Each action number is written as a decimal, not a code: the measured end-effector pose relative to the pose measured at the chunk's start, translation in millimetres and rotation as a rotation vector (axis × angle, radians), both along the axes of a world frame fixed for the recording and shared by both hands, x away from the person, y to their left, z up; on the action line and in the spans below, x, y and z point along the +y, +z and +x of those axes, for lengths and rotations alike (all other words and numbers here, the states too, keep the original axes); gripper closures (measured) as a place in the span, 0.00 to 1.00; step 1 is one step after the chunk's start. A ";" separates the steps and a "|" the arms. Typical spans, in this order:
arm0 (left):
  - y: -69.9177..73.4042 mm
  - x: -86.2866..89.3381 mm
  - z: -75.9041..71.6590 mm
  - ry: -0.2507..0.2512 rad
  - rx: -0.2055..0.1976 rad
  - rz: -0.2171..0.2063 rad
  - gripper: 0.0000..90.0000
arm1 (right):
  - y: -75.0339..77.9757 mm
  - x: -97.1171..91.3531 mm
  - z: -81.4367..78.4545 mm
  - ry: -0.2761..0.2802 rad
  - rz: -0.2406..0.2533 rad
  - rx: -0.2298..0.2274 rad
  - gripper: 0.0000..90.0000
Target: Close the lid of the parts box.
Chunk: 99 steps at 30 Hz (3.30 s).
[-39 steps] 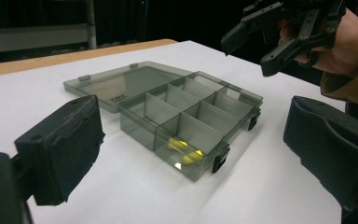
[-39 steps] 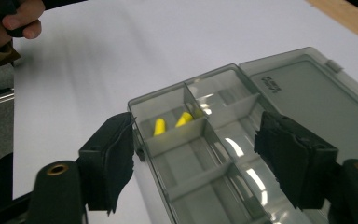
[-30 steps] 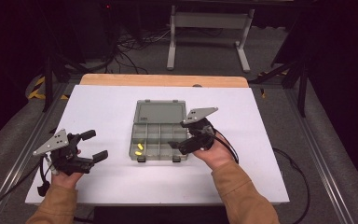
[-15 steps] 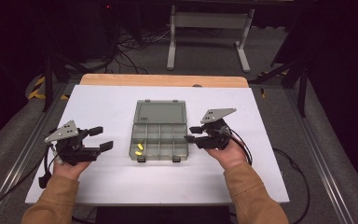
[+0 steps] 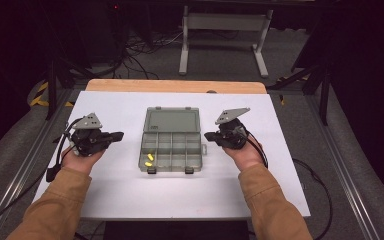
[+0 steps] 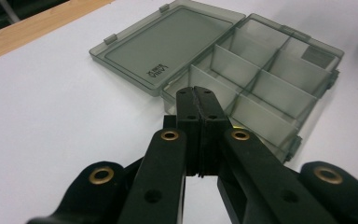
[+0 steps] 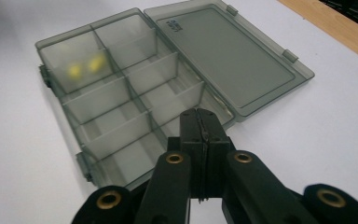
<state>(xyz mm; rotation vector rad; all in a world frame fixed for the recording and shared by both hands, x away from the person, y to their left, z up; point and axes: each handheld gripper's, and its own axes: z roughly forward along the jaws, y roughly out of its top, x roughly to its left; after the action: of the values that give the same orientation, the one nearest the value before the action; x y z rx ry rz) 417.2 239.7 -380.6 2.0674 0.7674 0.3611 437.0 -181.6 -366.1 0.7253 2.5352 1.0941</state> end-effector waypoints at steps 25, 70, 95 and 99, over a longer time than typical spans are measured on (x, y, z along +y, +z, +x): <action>-0.6 -20.3 65.9 0.115 0.122 0.083 0.99 | -22.8 0.0 49.5 -0.076 0.001 0.016 1.00; -60.5 -42.6 118.9 0.209 0.292 0.106 0.98 | -73.6 13.9 98.6 -0.171 -0.080 0.138 1.00; -70.3 -54.4 119.6 0.224 0.346 0.108 0.99 | -77.9 16.8 99.0 -0.184 -0.086 0.157 1.00; -70.6 -57.1 119.2 0.217 0.353 0.100 0.99 | -77.9 17.2 98.9 -0.184 -0.089 0.153 1.00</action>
<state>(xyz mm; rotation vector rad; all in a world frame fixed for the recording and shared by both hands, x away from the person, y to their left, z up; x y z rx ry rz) 536.4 182.7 -451.2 2.1758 1.2132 0.1547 536.0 -164.4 -444.0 1.0300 2.5606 0.8901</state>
